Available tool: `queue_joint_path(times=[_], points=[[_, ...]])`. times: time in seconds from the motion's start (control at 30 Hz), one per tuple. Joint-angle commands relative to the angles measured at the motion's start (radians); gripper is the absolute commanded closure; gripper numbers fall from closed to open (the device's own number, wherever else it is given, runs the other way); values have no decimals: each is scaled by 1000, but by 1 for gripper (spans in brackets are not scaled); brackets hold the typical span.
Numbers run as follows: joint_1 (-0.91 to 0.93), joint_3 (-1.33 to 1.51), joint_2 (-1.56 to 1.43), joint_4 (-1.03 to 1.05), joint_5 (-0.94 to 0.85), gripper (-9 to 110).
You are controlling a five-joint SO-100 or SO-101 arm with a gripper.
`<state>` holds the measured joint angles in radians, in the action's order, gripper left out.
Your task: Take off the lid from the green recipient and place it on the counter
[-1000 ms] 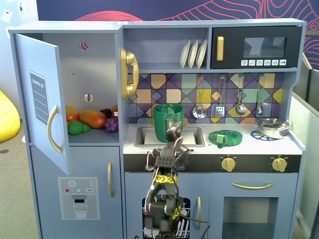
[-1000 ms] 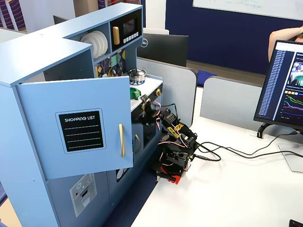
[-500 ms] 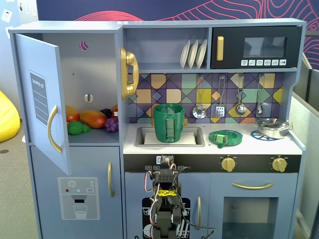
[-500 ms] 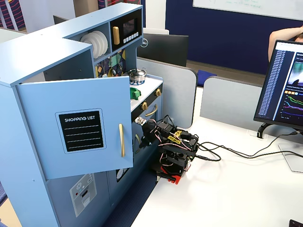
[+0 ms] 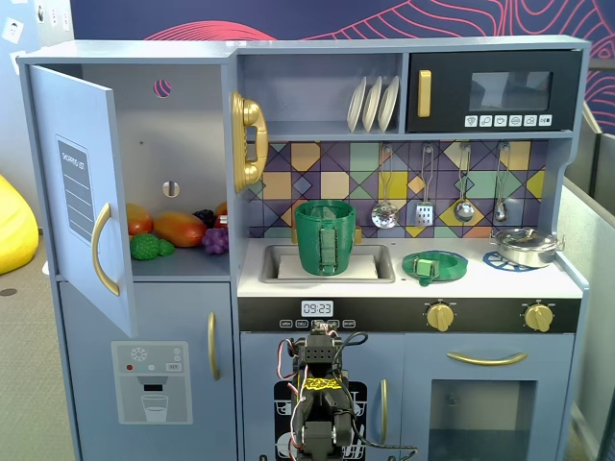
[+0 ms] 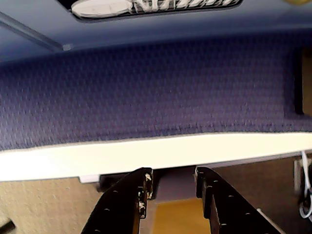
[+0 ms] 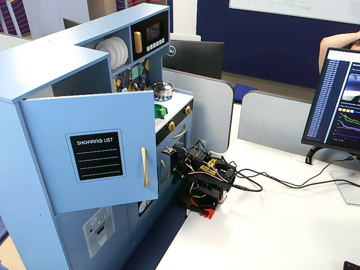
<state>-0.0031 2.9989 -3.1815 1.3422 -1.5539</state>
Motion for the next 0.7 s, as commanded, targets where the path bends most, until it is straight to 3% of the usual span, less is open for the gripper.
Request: queue_joint_path(times=[0.0,0.67], points=[[32,-2,3,173,28,101],[-5,-2,3,190,44,100]])
